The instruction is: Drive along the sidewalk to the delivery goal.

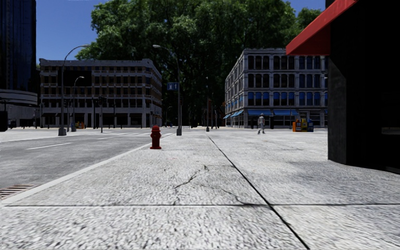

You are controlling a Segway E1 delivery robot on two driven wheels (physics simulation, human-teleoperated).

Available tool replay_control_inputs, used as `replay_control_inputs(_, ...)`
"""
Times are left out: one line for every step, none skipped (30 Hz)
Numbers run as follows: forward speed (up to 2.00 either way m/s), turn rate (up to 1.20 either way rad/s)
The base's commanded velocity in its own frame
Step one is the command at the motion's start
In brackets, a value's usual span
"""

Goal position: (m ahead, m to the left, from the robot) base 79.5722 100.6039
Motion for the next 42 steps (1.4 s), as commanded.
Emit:
replay_control_inputs(2.00,0.00)
replay_control_inputs(2.00,0.00)
replay_control_inputs(2.00,0.00)
replay_control_inputs(2.00,0.00)
replay_control_inputs(2.00,0.00)
replay_control_inputs(2.00,0.00)
replay_control_inputs(2.00,0.00)
replay_control_inputs(2.00,0.00)
replay_control_inputs(2.00,0.00)
replay_control_inputs(2.00,0.00)
replay_control_inputs(2.00,0.00)
replay_control_inputs(2.00,0.00)
replay_control_inputs(2.00,0.00)
replay_control_inputs(2.00,0.00)
replay_control_inputs(2.00,0.00)
replay_control_inputs(2.00,0.00)
replay_control_inputs(2.00,0.00)
replay_control_inputs(2.00,0.00)
replay_control_inputs(2.00,0.00)
replay_control_inputs(2.00,0.00)
replay_control_inputs(2.00,0.00)
replay_control_inputs(2.00,0.00)
replay_control_inputs(2.00,0.00)
replay_control_inputs(2.00,0.00)
replay_control_inputs(2.00,0.00)
replay_control_inputs(2.00,0.00)
replay_control_inputs(2.00,0.00)
replay_control_inputs(2.00,0.00)
replay_control_inputs(2.00,0.00)
replay_control_inputs(2.00,0.00)
replay_control_inputs(2.00,0.00)
replay_control_inputs(2.00,0.00)
replay_control_inputs(2.00,0.00)
replay_control_inputs(2.00,0.00)
replay_control_inputs(2.00,0.00)
replay_control_inputs(2.00,0.00)
replay_control_inputs(2.00,0.00)
replay_control_inputs(2.00,0.00)
replay_control_inputs(2.00,0.00)
replay_control_inputs(2.00,0.00)
replay_control_inputs(2.00,0.00)
replay_control_inputs(2.00,0.00)
